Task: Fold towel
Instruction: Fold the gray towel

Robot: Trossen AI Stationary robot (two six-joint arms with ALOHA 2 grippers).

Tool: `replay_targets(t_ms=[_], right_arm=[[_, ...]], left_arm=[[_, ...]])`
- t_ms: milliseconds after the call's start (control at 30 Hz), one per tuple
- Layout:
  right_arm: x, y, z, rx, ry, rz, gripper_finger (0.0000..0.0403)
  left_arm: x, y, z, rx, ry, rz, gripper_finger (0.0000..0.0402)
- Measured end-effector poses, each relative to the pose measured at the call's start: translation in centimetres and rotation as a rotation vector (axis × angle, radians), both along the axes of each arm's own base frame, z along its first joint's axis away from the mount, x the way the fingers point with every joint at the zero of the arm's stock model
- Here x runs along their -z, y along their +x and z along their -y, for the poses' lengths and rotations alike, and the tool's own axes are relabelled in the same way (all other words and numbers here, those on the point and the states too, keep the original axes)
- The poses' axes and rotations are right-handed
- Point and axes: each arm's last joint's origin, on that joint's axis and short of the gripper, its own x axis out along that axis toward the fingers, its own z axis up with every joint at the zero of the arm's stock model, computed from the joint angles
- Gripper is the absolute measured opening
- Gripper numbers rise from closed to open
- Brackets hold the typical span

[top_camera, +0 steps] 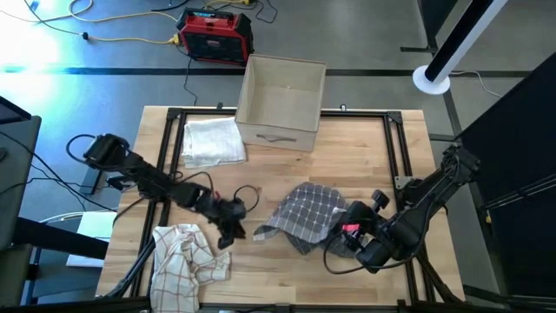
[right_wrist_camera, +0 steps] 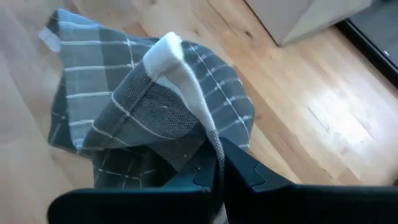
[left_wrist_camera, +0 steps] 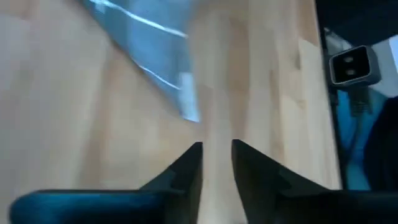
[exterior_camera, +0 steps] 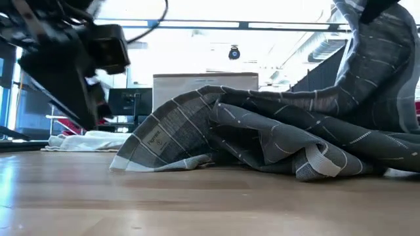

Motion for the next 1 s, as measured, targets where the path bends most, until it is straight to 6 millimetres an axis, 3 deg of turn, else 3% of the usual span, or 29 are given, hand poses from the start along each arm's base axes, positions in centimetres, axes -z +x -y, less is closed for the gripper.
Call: replay_targets(t_ms=[200, 467, 800, 1000], right_arm=[[-0.1, 0.3, -0.2, -0.063, -0.043, 0.018, 0.0000], [-0.1, 0.3, -0.2, -0.069, -0.053, 0.028, 0.0000], [-0.1, 0.4, -0.2, -0.068, -0.051, 0.030, 0.0000], [-0.1, 0.4, -0.2, -0.069, -0.053, 0.030, 0.0000]], left_arm=[[1.6, 0.3, 0.9, -0.198, 0.050, 0.000, 0.0158], [4.0, 2.1, 0.9, -0.241, 0.026, 0.067, 0.0188], [5.1, 3.5, 0.6, -0.221, -0.006, 0.112, 0.0185], [4.5, 4.2, 1.3, -0.153, -0.079, 0.075, 0.0112]])
